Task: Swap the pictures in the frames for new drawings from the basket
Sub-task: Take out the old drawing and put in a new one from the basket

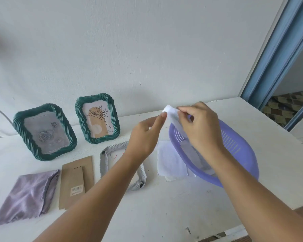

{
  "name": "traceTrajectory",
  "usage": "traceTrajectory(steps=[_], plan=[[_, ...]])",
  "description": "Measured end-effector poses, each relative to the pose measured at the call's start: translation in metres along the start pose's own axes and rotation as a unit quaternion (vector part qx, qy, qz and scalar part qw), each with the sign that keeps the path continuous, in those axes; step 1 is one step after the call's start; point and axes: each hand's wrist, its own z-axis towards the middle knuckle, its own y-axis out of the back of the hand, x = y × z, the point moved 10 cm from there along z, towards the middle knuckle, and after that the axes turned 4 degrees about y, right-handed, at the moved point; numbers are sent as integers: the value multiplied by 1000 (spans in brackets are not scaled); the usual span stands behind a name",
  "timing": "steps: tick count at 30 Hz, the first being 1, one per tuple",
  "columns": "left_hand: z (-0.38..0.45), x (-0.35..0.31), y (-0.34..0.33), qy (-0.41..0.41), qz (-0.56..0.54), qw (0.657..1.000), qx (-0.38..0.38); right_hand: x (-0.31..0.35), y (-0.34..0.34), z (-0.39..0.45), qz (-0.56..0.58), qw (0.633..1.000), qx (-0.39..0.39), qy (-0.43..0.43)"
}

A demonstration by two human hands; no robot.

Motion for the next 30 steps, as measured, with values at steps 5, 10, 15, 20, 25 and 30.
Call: traceTrajectory(steps=[5,10,15,20,25,30], plan=[[-4,9,31,58,-132,989,-16,52,-43,-10,36,995,71,55],[-3,36,73,48,-171,981,-79,79,-75,-21,77,988,91,101],[-7,62,112,69,-190,977,-71,72,-120,-33,223,947,230,-29],[-18,92,135,121,-214,967,-69,89,-156,-57,363,864,340,-74],[-34,102,136,75,-28,997,-15,79,-171,-65,359,883,279,-121],[-35,124,142,55,69,995,-50,70,-181,-75,319,889,309,-112]])
